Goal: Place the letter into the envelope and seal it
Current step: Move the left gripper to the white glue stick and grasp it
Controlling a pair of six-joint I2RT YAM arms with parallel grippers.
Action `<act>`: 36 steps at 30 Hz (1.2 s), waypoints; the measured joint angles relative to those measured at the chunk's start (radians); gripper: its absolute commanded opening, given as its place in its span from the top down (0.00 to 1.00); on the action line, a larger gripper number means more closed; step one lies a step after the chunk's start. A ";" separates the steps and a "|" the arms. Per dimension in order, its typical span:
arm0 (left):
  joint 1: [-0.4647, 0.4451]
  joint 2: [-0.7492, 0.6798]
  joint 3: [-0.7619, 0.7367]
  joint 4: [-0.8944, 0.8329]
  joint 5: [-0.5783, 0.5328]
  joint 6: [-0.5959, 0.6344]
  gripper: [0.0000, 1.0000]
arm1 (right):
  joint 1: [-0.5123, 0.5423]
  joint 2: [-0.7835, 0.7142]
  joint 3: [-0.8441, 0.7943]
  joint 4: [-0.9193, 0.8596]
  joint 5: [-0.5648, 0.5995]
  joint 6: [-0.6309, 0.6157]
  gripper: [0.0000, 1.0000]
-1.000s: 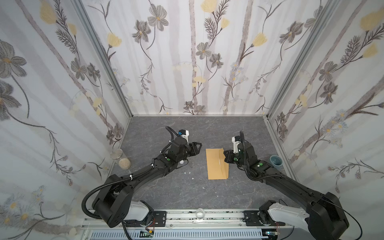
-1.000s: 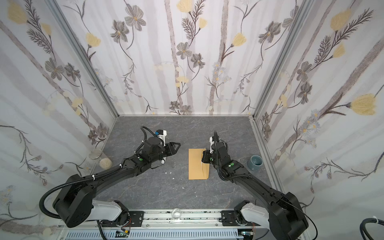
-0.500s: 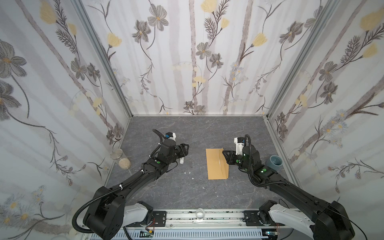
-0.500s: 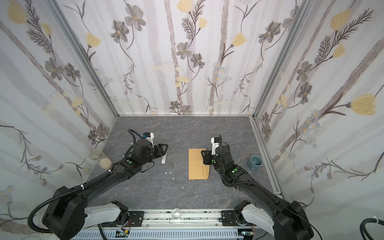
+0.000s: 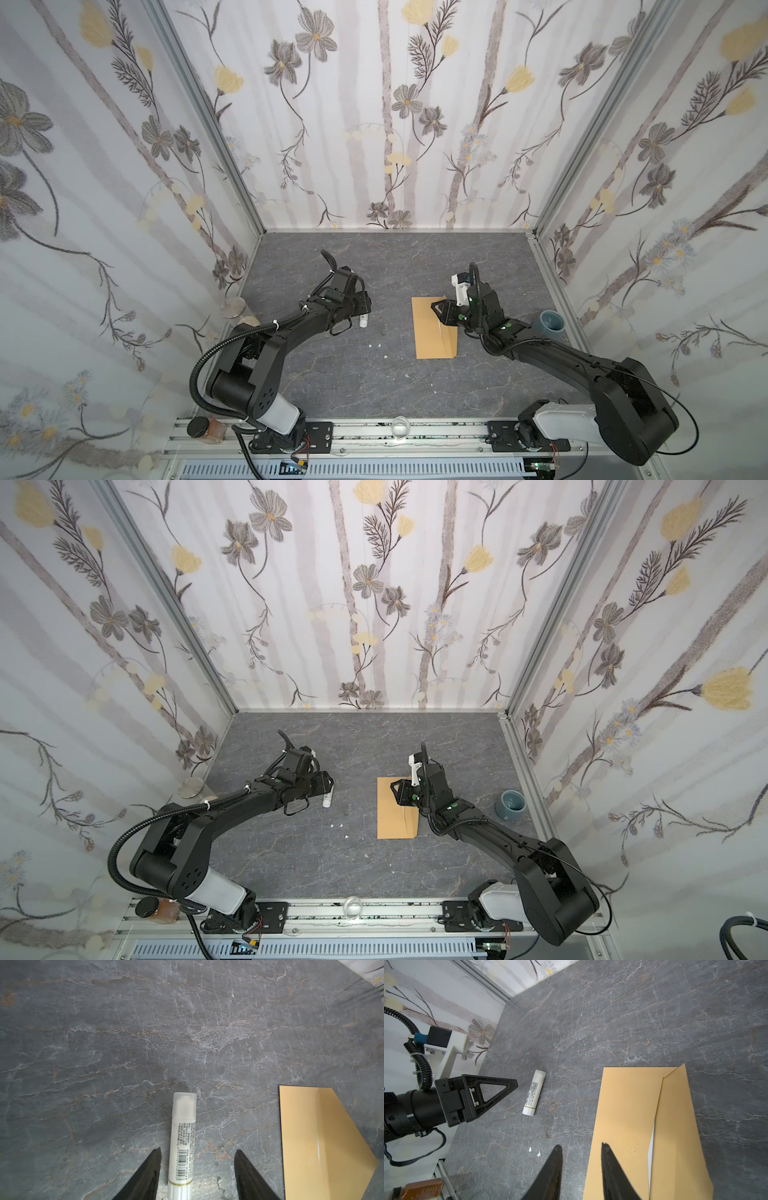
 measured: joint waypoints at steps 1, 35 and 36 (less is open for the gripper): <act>0.000 0.005 0.007 -0.012 -0.003 0.006 0.43 | -0.003 0.009 0.004 0.005 -0.008 0.000 0.67; -0.085 0.272 0.230 -0.277 -0.146 0.106 0.57 | -0.104 0.159 0.010 0.104 -0.156 0.018 0.67; -0.087 0.275 0.232 -0.282 -0.149 0.108 0.58 | -0.105 0.162 0.011 0.105 -0.157 0.020 0.67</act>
